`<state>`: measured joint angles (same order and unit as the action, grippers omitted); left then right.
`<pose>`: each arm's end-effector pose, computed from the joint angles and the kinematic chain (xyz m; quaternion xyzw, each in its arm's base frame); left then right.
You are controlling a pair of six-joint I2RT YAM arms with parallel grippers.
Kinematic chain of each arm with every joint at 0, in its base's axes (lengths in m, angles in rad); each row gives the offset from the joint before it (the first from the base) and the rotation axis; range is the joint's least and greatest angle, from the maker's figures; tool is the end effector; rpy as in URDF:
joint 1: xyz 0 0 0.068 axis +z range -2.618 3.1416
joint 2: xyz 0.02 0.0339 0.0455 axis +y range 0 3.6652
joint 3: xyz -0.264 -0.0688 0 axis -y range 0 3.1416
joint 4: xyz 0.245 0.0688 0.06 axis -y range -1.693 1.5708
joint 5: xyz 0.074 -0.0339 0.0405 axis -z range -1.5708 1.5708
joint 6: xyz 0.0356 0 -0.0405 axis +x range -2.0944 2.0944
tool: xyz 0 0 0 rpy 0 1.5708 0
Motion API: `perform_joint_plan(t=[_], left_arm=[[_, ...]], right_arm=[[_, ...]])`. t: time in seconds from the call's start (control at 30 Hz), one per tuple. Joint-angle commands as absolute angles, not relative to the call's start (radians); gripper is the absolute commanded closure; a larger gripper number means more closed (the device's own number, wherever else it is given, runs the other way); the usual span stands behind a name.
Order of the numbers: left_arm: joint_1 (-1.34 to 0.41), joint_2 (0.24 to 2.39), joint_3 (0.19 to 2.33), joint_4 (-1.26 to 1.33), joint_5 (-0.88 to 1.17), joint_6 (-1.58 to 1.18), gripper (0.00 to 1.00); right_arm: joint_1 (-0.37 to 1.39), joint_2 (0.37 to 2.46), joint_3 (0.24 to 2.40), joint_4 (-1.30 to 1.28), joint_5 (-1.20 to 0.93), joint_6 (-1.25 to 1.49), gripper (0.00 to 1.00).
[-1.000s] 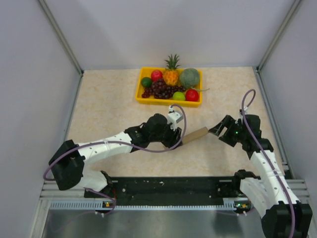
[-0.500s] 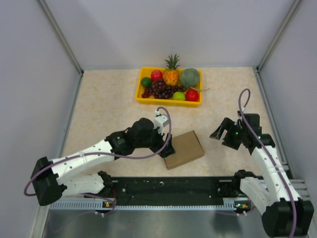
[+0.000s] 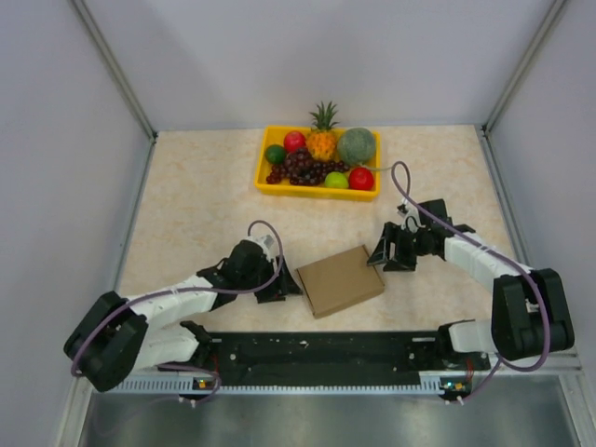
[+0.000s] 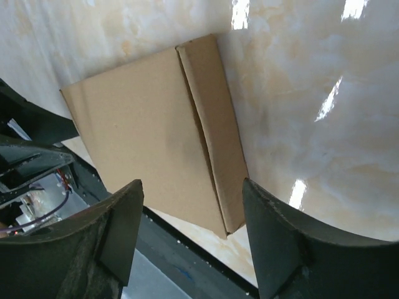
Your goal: Fold the paper box
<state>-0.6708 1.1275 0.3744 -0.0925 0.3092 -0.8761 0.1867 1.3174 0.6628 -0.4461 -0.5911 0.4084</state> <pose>0.1485 -0.1316 0.1474 -0.0403 0.9246 -0.3479 0.1502 0.2239 0.0625 0.1752 0.0355 0.9321 0.3361 0.1300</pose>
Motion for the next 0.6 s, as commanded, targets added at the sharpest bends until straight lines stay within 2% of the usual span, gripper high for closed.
perform_joint_plan(t=[0.0,0.2,0.27,0.33,0.57], left_arm=[[-0.673,1.254,0.397,0.204,0.416,-1.002,0.33],[-0.678,1.463,0.543,0.229,0.420,-0.959,0.36],[-0.681,1.541,0.606,0.256,0.451,-0.954,0.44],[-0.693,1.592,0.659,0.291,0.465,-0.940,0.46],[-0.785,1.929,1.088,0.310,0.575,-0.910,0.47]], right_arm=[[0.195,1.348,0.684,-0.365,-0.606,0.361,0.40],[0.196,1.371,0.652,-0.324,-0.557,0.373,0.49],[0.196,1.379,0.644,-0.315,-0.506,0.409,0.48],[0.187,1.370,0.620,-0.285,-0.433,0.457,0.47],[0.068,1.272,0.531,-0.189,-0.302,0.632,0.50]])
